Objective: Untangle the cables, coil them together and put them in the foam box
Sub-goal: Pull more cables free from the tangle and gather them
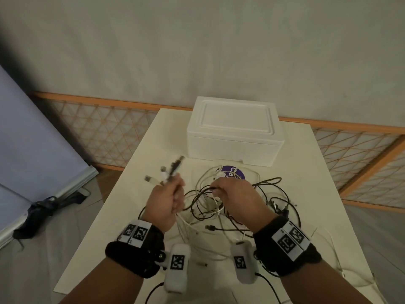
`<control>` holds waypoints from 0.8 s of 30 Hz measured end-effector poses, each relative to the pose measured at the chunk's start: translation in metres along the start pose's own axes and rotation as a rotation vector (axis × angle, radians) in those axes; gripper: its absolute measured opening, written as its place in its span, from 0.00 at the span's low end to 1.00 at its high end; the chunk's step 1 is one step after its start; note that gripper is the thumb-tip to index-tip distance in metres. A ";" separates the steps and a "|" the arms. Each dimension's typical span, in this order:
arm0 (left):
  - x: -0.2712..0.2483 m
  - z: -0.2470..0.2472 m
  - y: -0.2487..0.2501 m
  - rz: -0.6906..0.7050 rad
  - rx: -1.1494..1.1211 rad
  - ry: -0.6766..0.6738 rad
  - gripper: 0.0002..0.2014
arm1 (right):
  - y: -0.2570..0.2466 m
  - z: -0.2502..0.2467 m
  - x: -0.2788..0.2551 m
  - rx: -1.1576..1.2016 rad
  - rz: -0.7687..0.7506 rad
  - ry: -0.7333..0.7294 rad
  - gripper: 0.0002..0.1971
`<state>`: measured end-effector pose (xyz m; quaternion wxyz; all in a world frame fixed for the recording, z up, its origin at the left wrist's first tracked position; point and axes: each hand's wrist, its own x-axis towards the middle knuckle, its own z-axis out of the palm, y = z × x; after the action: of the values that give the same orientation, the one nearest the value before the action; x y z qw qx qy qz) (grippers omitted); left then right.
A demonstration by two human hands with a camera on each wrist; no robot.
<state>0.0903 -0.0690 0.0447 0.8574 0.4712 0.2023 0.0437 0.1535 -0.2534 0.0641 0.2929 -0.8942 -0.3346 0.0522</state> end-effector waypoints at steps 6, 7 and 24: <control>-0.005 0.004 0.054 0.093 -0.310 -0.016 0.23 | 0.017 0.026 -0.019 -0.056 -0.053 -0.303 0.13; -0.008 0.008 0.057 0.107 -0.277 -0.033 0.23 | 0.016 0.031 -0.018 -0.063 -0.065 -0.280 0.14; -0.029 0.027 0.026 0.247 1.093 -0.182 0.06 | 0.041 0.029 -0.019 -0.347 -0.010 -0.156 0.15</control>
<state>0.0771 -0.0834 0.0881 0.4913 0.8686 0.0639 -0.0081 0.1535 -0.2759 0.0158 0.1074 -0.9229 -0.3646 0.0616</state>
